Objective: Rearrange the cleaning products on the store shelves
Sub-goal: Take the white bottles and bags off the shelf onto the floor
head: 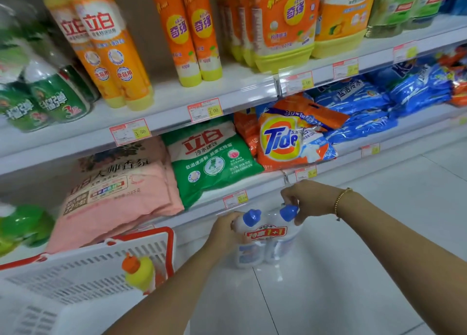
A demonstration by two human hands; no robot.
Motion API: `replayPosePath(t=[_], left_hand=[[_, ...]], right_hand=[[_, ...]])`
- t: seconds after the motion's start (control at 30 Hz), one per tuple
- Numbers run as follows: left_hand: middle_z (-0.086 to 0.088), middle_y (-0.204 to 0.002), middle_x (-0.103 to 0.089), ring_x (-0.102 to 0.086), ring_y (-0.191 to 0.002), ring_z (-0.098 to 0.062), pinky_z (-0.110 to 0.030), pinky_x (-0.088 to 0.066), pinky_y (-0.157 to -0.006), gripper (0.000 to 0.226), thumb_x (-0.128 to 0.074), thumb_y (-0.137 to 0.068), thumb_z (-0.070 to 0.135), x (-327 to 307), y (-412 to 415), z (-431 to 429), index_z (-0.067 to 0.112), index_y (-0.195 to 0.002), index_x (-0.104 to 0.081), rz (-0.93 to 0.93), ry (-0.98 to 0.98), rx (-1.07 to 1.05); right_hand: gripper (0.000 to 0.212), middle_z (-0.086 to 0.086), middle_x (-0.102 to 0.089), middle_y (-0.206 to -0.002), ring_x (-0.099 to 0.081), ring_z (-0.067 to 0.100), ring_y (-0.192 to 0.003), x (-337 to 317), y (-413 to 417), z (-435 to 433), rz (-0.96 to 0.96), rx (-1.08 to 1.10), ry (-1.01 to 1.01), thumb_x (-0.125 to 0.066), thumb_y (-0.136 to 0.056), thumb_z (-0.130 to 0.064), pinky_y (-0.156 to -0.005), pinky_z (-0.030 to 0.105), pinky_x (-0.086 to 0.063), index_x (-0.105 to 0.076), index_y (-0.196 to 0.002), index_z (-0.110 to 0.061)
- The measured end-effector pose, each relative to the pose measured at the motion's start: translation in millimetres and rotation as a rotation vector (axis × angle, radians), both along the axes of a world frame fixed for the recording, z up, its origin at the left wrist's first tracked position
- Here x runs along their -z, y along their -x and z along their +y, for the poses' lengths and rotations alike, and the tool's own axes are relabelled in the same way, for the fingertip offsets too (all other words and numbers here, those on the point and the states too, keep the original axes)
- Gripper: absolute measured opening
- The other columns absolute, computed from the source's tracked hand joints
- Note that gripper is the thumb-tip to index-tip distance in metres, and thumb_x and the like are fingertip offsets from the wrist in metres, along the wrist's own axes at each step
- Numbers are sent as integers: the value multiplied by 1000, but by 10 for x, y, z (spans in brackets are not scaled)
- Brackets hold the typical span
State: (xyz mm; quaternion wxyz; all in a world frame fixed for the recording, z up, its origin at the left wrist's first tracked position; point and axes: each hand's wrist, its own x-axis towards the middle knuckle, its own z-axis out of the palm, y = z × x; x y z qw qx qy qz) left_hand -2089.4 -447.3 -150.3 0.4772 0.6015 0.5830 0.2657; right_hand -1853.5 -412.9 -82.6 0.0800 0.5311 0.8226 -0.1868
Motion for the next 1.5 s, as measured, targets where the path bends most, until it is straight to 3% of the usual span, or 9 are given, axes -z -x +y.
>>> replayPosePath(t=[0.37, 0.5, 0.6, 0.83, 0.97, 1.07, 1.2, 1.33, 1.5], left_hand=[[-5, -102, -67, -63, -98, -20, -29, -52, -90, 38, -78, -72, -3, -353, 281, 61, 4, -108, -68, 168, -34, 114], [-1, -84, -72, -66, -80, -14, -28, -53, -80, 14, -72, -84, 26, -1196, 665, 143, 12, -86, -71, 142, -252, 24], [-3, -56, -60, -55, -56, -13, -25, -48, -62, 40, -66, -87, 36, -1903, 1145, 174, 9, -59, -59, 50, -522, -228], [-1, -56, -57, -57, -61, -19, -44, -55, -72, 34, -65, -89, 23, -2623, 2614, 485, 13, -59, -56, -160, -788, -654], [-5, -90, -66, -63, -89, -20, -47, -52, -92, 8, -70, -85, 21, -2686, 3619, 802, 15, -87, -65, -95, -742, -857], [-10, -111, -68, -66, -99, -22, -33, -54, -83, 39, -75, -80, 22, -2721, 4278, 986, 4, -113, -63, -7, -664, -972], [-6, -96, -66, -63, -56, 1, -12, -47, -46, 28, -76, -78, 8, -2879, 4789, 1218, 4, -101, -61, -142, -711, -1094], [-6, -103, -69, -67, -82, -17, -30, -53, -72, 33, -76, -78, 9, -3176, 5107, 1488, 13, -107, -61, -111, -650, -932], [-2, -96, -73, -71, -83, -18, -36, -55, -71, 29, -74, -77, 6, -3306, 5230, 1449, 15, -103, -64, -112, -500, -760]], right_hand=[[37, 4, -67, -111, -62, 18, -94, -441, 624, 216, -356, -76, 219, -66, -84, -37, -79, 25, -49, -67, -111, -11], [12, 1, -69, -90, -63, 17, -86, -1039, 1106, 396, -27, -95, 40, -62, -88, -29, -80, 29, -50, -68, -85, -19], [24, -2, -62, -65, -57, 12, -66, -1539, 1673, 419, 433, -27, -380, -64, -85, -30, -63, 23, -42, -58, -64, -20], [8, 0, -66, -79, -61, 20, -77, -1820, 3476, 676, 970, -103, -756, -64, -85, -23, -71, 37, -48, -63, -82, -16], [20, 10, -66, -92, -60, 30, -89, -1525, 4313, 835, 750, -83, -802, -55, -92, -30, -66, 33, -40, -63, -93, -12], [29, 11, -61, -63, -61, 30, -63, -1363, 4575, 861, 575, -35, -988, -63, -84, -35, -47, 28, -34, -65, -70, -10], [40, 7, -54, -59, -54, 29, -57, -1212, 4663, 929, 545, -2, -1121, -44, -87, -42, -46, 29, -33, -59, -64, -14], [36, 7, -53, -65, -51, 29, -60, -1144, 4651, 953, 601, -45, -1179, -46, -91, -39, -52, 35, -38, -59, -71, -13], [35, -1, -51, -67, -51, 23, -61, -1131, 4630, 960, 689, -65, -1141, -46, -90, -44, -56, 34, -39, -59, -71, -18]])
